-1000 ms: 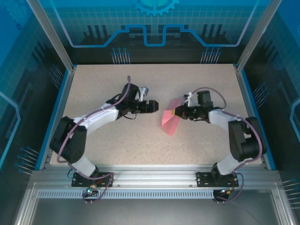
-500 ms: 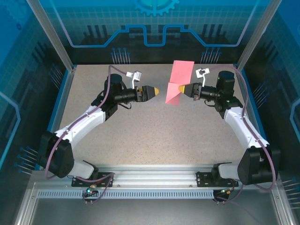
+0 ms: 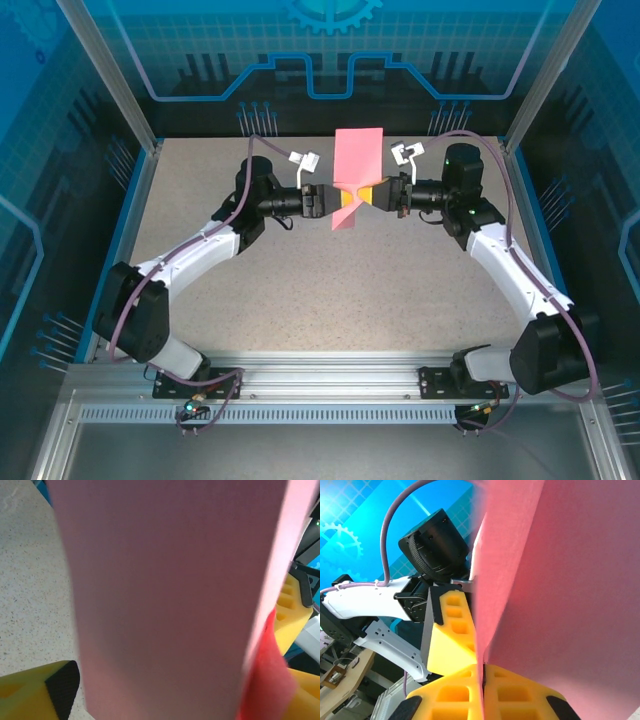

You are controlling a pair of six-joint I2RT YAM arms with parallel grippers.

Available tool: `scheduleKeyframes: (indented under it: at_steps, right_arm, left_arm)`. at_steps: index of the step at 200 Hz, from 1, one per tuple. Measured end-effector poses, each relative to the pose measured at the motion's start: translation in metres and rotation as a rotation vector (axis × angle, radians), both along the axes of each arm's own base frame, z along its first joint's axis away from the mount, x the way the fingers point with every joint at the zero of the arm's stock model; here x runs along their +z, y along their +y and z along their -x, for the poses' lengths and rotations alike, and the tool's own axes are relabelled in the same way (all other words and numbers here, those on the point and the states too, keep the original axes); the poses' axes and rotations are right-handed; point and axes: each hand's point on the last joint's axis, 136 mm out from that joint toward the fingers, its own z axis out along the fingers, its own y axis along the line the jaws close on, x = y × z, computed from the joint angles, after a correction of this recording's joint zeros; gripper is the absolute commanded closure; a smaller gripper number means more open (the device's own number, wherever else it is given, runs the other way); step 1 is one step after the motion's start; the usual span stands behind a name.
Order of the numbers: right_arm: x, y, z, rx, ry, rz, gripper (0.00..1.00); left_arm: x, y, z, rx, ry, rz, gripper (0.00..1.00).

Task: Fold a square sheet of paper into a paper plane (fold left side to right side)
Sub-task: Turn over the paper at the center of the table.

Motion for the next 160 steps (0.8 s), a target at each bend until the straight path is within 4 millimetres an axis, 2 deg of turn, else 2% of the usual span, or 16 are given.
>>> scheduleKeyframes:
  at_steps: [23, 35, 74, 108, 160]
  right_arm:
    - [-0.002, 0.0, -0.001, 0.001, 0.01, 0.004, 0.93]
    - [-0.004, 0.001, -0.002, -0.002, 0.017, 0.006, 0.93]
    - [-0.008, -0.005, -0.009, -0.035, 0.028, 0.012, 0.92]
    - [-0.02, -0.012, -0.014, -0.069, 0.064, 0.022, 0.91]
    - [-0.034, -0.019, -0.018, -0.103, 0.109, 0.039, 0.82]
  left_arm:
    - [0.005, 0.0, 0.0, -0.002, -0.014, 0.013, 0.45]
    - [0.007, 0.0, 0.0, -0.002, -0.018, 0.018, 0.52]
    - [0.007, 0.0, 0.0, 0.003, -0.029, 0.013, 0.62]
    - [0.008, 0.002, 0.0, 0.013, -0.028, 0.007, 0.69]
    - [0.006, 0.002, -0.001, 0.023, -0.03, -0.006, 0.87]
